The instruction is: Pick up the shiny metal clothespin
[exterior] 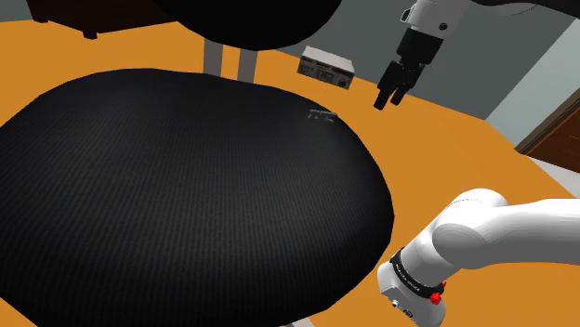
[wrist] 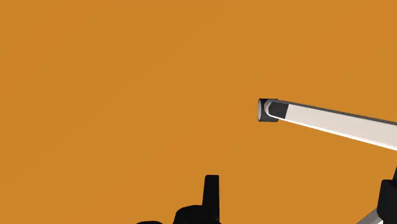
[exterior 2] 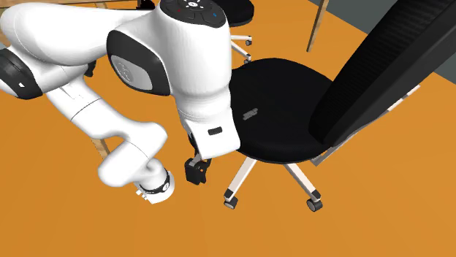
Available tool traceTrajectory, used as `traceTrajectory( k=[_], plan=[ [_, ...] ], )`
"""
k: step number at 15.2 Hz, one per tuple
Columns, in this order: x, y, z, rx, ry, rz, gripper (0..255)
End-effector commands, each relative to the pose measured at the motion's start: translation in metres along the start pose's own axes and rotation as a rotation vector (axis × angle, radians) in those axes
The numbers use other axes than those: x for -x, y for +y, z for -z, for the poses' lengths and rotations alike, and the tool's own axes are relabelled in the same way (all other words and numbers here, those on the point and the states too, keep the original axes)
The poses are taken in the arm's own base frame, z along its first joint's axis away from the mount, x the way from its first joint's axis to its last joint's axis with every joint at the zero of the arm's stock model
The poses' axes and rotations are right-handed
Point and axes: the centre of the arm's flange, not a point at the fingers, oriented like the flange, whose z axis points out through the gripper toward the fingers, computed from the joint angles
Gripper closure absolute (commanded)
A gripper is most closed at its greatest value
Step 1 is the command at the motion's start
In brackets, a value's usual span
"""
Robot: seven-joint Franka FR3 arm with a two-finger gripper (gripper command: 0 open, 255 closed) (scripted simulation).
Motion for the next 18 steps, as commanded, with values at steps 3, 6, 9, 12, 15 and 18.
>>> traceTrajectory(
  k=[3,6,9,12,15,18],
  plan=[
    [0.001,-0.026,0.003,0.002,0.007,-0.038,0],
    [0.002,-0.066,0.008,0.004,0.016,-0.094,0],
    [0.0,-0.106,0.013,0.006,0.026,-0.15,0],
    [-0.004,-0.145,0.018,0.009,0.036,-0.207,0],
    [-0.011,-0.185,0.023,0.011,0.046,-0.263,0],
    [-0.019,-0.222,0.027,0.014,0.055,-0.317,0]
  ],
)
